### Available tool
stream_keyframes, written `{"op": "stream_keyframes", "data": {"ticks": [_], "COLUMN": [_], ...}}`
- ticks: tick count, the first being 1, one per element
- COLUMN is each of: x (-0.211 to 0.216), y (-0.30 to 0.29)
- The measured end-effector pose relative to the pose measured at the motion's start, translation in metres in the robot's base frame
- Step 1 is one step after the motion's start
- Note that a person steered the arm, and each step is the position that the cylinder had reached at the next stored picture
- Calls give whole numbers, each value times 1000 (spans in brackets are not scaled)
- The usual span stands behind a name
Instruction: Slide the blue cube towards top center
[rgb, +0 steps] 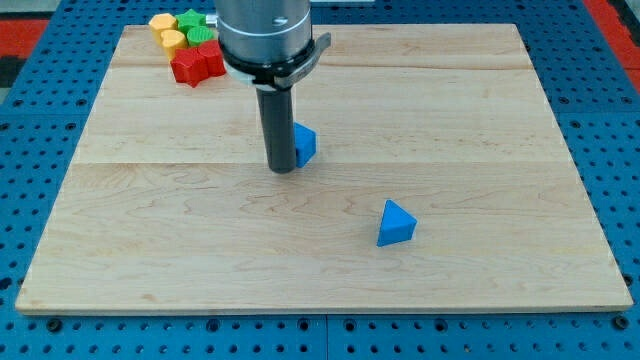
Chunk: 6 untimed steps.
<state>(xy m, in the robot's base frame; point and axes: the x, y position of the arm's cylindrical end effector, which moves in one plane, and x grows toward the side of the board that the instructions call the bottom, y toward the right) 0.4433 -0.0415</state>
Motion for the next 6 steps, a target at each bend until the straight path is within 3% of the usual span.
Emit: {"op": "stream_keyframes", "data": {"ticks": [1, 3, 6], "x": [0, -27, -89], "y": [35, 49, -17]}}
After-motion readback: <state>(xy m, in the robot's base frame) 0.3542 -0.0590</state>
